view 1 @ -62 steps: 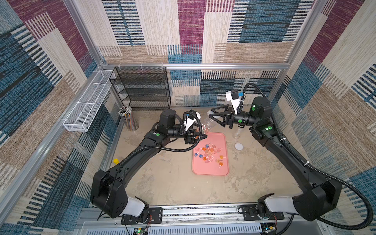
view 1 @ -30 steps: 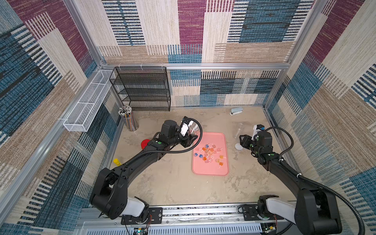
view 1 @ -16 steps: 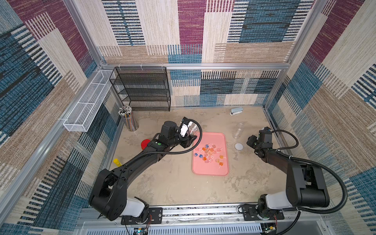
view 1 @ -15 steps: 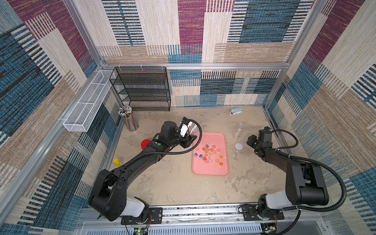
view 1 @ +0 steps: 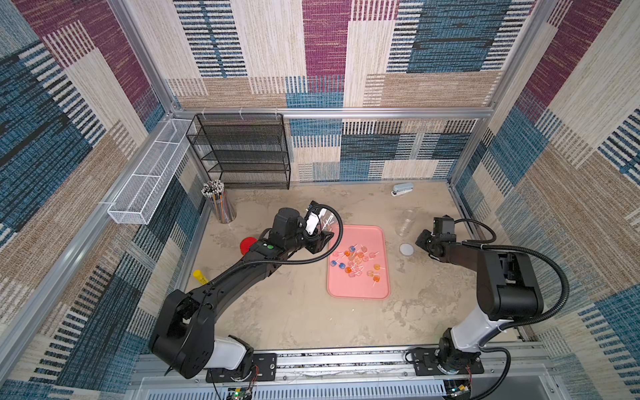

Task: Pour the candies out of the jar
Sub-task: Place the lid at the center of the board.

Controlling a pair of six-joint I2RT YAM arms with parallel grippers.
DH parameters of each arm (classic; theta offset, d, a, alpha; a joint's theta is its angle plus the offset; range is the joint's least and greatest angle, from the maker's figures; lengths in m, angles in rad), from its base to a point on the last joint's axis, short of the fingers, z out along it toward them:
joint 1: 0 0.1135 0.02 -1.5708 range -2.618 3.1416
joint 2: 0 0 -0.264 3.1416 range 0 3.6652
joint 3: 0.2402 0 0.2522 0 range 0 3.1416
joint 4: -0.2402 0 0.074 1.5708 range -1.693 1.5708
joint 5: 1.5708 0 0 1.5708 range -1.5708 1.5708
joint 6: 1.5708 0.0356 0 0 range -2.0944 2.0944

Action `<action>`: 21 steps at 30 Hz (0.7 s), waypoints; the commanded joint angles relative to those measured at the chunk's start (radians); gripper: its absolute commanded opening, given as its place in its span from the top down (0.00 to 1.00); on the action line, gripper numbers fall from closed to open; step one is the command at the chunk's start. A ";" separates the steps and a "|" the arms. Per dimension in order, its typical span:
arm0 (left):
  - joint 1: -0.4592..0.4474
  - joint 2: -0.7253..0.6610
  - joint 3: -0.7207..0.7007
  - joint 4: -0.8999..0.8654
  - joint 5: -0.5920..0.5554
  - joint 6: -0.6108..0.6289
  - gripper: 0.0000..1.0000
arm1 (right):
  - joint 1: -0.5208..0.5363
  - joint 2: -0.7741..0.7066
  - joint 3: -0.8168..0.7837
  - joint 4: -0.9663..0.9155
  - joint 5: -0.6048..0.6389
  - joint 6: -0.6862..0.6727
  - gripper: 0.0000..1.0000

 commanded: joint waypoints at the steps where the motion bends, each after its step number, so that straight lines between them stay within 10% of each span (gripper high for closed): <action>1: 0.000 -0.012 -0.004 0.041 -0.008 0.000 1.00 | 0.000 0.015 0.016 -0.024 -0.016 -0.012 0.51; 21: -0.021 0.004 0.038 -0.069 -0.045 0.022 1.00 | 0.000 -0.316 0.045 0.025 -0.064 -0.033 0.00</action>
